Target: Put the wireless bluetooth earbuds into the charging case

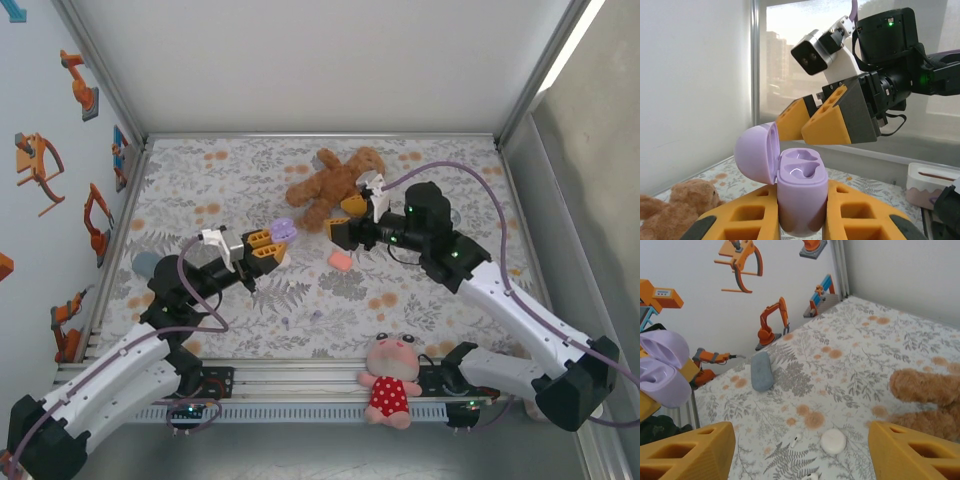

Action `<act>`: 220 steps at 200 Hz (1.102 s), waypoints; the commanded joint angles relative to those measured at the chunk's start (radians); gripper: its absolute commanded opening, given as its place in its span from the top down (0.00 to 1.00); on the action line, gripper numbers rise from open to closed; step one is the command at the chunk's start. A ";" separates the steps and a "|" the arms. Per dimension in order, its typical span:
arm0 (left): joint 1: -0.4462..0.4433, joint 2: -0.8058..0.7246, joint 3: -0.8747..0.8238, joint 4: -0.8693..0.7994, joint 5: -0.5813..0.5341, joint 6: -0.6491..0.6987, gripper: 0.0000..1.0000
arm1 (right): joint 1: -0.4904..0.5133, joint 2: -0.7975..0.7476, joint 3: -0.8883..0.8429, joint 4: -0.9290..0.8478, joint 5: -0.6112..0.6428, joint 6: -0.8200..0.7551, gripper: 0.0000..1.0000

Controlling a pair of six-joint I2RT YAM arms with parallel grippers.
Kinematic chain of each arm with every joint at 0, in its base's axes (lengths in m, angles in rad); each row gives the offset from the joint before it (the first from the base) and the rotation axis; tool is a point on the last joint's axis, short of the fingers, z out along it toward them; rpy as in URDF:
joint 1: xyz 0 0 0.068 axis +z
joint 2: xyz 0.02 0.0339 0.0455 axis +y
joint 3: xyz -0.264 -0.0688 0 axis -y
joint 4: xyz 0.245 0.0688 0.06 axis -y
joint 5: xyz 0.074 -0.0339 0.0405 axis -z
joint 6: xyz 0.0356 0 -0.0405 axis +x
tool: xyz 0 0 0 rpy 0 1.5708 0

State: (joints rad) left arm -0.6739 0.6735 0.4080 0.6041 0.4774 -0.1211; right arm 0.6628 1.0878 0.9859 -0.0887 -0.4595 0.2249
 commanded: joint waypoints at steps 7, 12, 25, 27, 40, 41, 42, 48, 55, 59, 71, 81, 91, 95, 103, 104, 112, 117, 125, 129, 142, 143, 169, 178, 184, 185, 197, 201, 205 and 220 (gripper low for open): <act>-0.003 -0.064 -0.030 -0.024 -0.063 0.030 0.93 | -0.005 0.021 0.004 -0.060 -0.041 0.076 0.36; -0.003 -0.073 -0.032 -0.033 -0.068 0.032 0.93 | -0.005 0.029 0.006 -0.069 -0.050 0.094 0.37; -0.003 -0.099 -0.031 -0.067 -0.079 0.043 0.93 | -0.003 0.055 0.007 -0.085 -0.072 0.154 0.40; -0.003 -0.105 -0.031 -0.073 -0.081 0.045 0.93 | -0.003 0.058 0.008 -0.087 -0.074 0.167 0.41; -0.001 -0.128 -0.022 -0.113 -0.081 0.063 0.93 | 0.000 0.087 0.013 -0.127 -0.079 0.238 0.42; -0.002 -0.131 -0.020 -0.114 -0.081 0.064 0.93 | 0.001 0.089 0.014 -0.131 -0.079 0.243 0.42; -0.002 -0.133 -0.019 -0.118 -0.080 0.065 0.93 | 0.001 0.091 0.014 -0.135 -0.079 0.249 0.42; -0.003 -0.144 -0.013 -0.141 -0.081 0.074 0.93 | 0.005 0.105 0.015 -0.152 -0.079 0.279 0.42; -0.003 -0.157 -0.005 -0.165 -0.079 0.085 0.93 | 0.011 0.119 0.014 -0.169 -0.077 0.311 0.43; -0.003 -0.162 0.001 -0.179 -0.079 0.091 0.93 | 0.017 0.126 0.014 -0.179 -0.075 0.328 0.43; -0.003 -0.183 0.015 -0.212 -0.079 0.105 0.94 | 0.039 0.153 0.008 -0.188 -0.071 0.374 0.44; -0.003 -0.198 0.026 -0.233 -0.078 0.113 0.94 | 0.066 0.179 0.006 -0.192 -0.068 0.401 0.45; -0.003 -0.210 0.033 -0.247 -0.080 0.119 0.94 | 0.098 0.205 0.006 -0.193 -0.063 0.417 0.46; -0.003 -0.215 0.036 -0.253 -0.079 0.121 0.94 | 0.113 0.216 0.010 -0.196 -0.059 0.421 0.46; -0.003 -0.222 0.042 -0.262 -0.079 0.124 0.94 | 0.141 0.239 0.017 -0.204 -0.043 0.427 0.46; -0.002 -0.223 0.043 -0.263 -0.080 0.125 0.94 | 0.145 0.241 0.018 -0.204 -0.042 0.428 0.46; -0.003 -0.231 0.049 -0.274 -0.079 0.127 0.94 | 0.170 0.267 0.029 -0.215 -0.031 0.432 0.46; -0.003 -0.233 0.053 -0.278 -0.078 0.128 0.94 | 0.183 0.285 0.036 -0.226 -0.025 0.434 0.47; -0.002 -0.238 0.058 -0.287 -0.079 0.128 0.94 | 0.205 0.312 0.050 -0.242 -0.015 0.437 0.47; -0.002 -0.238 0.061 -0.290 -0.077 0.130 0.94 | 0.214 0.328 0.058 -0.252 -0.012 0.439 0.47; -0.003 -0.246 0.065 -0.296 -0.074 0.130 0.94 | 0.241 0.384 0.085 -0.287 -0.003 0.451 0.48; -0.003 -0.247 0.065 -0.295 -0.073 0.130 0.94 | 0.243 0.386 0.085 -0.288 -0.003 0.451 0.48; -0.003 -0.260 0.067 -0.296 -0.074 0.130 0.94 | 0.293 0.491 0.129 -0.313 -0.001 0.456 0.52; -0.003 -0.265 0.066 -0.300 -0.073 0.131 0.94 | 0.306 0.525 0.144 -0.319 -0.005 0.458 0.54; -0.002 -0.267 0.066 -0.302 -0.075 0.132 0.94 | 0.313 0.548 0.153 -0.321 -0.011 0.459 0.54; -0.002 -0.268 0.066 -0.302 -0.075 0.131 0.94 | 0.315 0.551 0.155 -0.322 -0.011 0.459 0.54; -0.003 -0.270 0.065 -0.308 -0.075 0.133 0.94 | 0.328 0.596 0.172 -0.330 -0.013 0.459 0.56; -0.003 -0.272 0.066 -0.309 -0.075 0.133 0.94 | 0.333 0.609 0.177 -0.330 -0.012 0.459 0.57; -0.003 -0.274 0.066 -0.312 -0.075 0.133 0.94 | 0.338 0.622 0.182 -0.330 -0.013 0.459 0.57; -0.002 -0.278 0.065 -0.318 -0.077 0.135 0.94 | 0.349 0.667 0.194 -0.322 -0.023 0.460 0.58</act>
State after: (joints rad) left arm -0.6739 0.4122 0.4442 0.2928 0.4034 -0.0101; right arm 0.9936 1.7008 1.1408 -0.3851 -0.4782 0.6682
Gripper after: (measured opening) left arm 0.199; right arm 0.423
